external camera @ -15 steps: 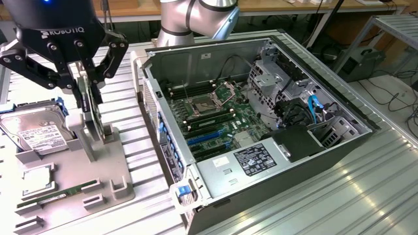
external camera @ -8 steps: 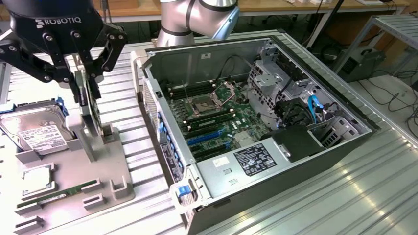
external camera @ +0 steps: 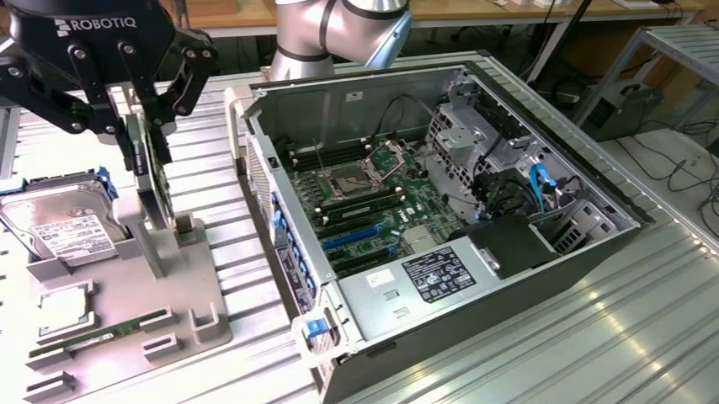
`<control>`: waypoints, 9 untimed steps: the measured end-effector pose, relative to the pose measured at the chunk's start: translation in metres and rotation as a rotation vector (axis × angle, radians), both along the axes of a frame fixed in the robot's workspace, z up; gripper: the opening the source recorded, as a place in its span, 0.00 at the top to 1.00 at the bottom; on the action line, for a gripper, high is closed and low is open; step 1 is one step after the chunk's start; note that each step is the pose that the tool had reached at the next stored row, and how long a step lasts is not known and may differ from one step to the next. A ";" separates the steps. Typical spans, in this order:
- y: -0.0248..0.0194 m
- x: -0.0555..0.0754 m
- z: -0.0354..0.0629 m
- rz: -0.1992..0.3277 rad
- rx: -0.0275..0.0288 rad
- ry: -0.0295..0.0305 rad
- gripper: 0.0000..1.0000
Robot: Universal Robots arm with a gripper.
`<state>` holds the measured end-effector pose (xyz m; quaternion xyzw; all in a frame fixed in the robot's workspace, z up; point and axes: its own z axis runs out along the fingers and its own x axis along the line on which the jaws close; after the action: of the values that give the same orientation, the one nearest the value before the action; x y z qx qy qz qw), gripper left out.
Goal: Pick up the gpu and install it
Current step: 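Pick up the gpu and move the gpu toward the slot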
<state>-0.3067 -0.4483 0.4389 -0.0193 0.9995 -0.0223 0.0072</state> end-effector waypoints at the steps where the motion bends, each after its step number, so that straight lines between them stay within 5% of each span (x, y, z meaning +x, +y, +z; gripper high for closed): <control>1: 0.0000 0.000 0.0012 0.000 0.0000 0.0000 0.73; 9: 0.0000 0.000 0.0174 0.000 0.0000 0.0000 0.73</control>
<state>-0.3067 -0.4483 0.4563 -0.0193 0.9995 -0.0223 0.0072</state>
